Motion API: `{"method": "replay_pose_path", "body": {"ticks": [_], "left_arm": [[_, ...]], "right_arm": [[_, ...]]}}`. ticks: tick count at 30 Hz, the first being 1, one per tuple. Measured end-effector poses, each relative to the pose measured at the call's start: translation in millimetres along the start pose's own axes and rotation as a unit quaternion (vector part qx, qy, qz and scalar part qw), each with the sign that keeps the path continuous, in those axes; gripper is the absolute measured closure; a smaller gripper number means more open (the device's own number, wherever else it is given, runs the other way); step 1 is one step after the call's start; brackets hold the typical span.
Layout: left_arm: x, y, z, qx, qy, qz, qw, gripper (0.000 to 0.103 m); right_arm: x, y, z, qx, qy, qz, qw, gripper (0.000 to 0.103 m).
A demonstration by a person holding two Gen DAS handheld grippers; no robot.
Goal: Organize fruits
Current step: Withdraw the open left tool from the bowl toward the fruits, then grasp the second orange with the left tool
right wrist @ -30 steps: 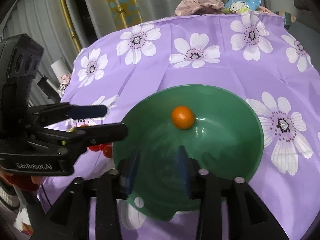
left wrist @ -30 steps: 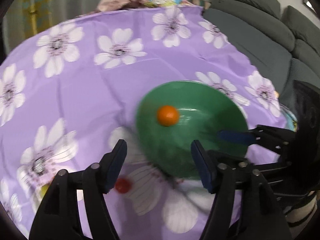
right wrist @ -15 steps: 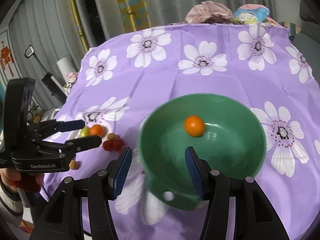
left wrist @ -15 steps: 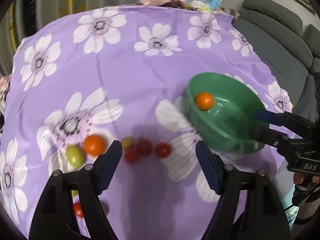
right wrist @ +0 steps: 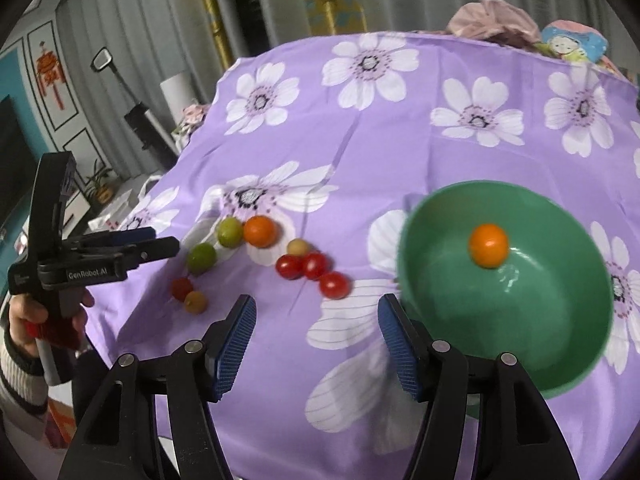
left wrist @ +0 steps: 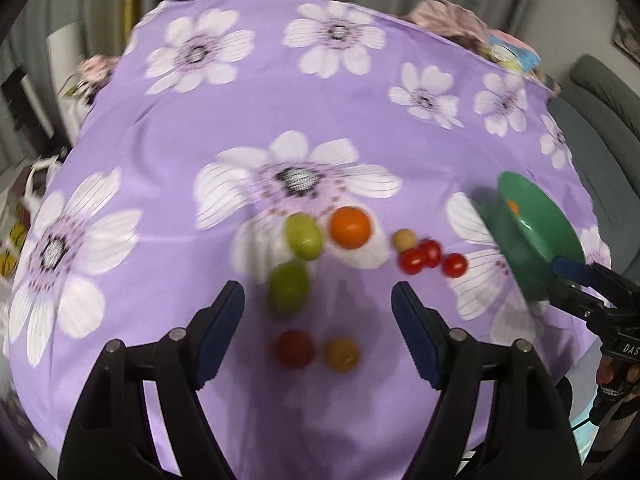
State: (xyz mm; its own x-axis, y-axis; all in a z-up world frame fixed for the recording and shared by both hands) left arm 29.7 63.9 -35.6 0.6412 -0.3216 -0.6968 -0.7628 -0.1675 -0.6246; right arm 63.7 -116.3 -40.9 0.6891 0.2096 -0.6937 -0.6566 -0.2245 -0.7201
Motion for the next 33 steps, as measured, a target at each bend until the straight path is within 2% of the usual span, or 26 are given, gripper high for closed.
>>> {"method": "replay_pose_path", "body": {"ticks": [7, 16, 22, 27, 33], "left_arm": [[-7.1, 17.6, 27.4, -0.029, 0.001, 0.003, 0.9996, 0.028], [1.8, 16.9, 24.6, -0.004, 0.021, 0.012, 0.9997, 0.028], [17.8, -5.2, 14.6, 0.012, 0.046, 0.015, 0.9987, 0.028], [38.4, -31.9, 0.3, 0.037, 0.080, 0.018, 0.9960, 0.030], [69.0, -52.4, -8.2, 0.074, 0.097, 0.046, 0.9915, 0.035]], "right_arm": [[13.9, 7.7, 20.9, -0.017, -0.015, 0.025, 0.999, 0.039], [40.8, 14.5, 59.5, -0.041, -0.038, 0.057, 0.997, 0.039], [57.5, -2.8, 70.8, -0.064, -0.028, 0.046, 0.997, 0.039], [75.1, -23.9, 86.9, -0.110, -0.025, 0.023, 0.993, 0.039], [108.0, -36.7, 97.0, -0.130, -0.047, 0.042, 0.989, 0.039]]}}
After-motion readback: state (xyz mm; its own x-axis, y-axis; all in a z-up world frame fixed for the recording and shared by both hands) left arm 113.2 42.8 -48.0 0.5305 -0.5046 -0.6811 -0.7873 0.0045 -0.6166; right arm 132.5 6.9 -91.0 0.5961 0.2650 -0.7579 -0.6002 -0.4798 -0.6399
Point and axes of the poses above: each gripper's, at about its wrist camera, not at the fingertips, and x roughly the way its jaws point, z to its left, y to its underside, the point moved 8 cm from there along x, roughly the way its jaws point, and after that the axes turned 12 degrees about y, right-handed, at the moved point
